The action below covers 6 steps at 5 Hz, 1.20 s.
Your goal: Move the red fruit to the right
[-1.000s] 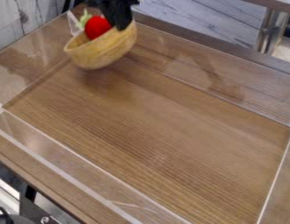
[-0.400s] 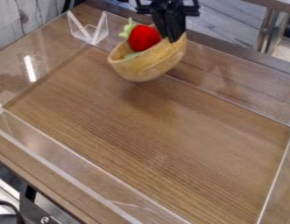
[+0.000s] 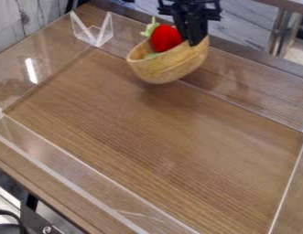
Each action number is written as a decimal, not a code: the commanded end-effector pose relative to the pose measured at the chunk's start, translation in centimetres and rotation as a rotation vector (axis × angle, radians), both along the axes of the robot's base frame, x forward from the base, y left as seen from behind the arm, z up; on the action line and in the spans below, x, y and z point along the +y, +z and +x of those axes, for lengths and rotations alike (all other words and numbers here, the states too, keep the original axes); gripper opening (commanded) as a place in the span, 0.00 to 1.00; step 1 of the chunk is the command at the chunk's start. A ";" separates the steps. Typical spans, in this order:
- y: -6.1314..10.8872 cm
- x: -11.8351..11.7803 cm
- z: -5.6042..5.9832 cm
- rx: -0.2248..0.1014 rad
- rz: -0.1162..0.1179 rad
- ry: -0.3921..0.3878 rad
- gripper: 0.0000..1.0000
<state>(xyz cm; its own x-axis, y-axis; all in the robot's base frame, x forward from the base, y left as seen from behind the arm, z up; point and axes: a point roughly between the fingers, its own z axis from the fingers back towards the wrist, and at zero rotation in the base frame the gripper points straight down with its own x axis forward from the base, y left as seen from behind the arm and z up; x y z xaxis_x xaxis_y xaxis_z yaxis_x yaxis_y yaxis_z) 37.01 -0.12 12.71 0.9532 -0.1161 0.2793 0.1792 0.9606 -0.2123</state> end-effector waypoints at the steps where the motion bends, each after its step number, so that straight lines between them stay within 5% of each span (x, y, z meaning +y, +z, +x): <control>1: 1.4 -0.9 0.2 -0.058 0.018 0.038 0.00; 3: 0.4 -2.5 -1.1 -0.054 0.025 -0.072 0.00; 6: -1.3 -2.4 -0.9 -0.057 0.034 -0.145 0.00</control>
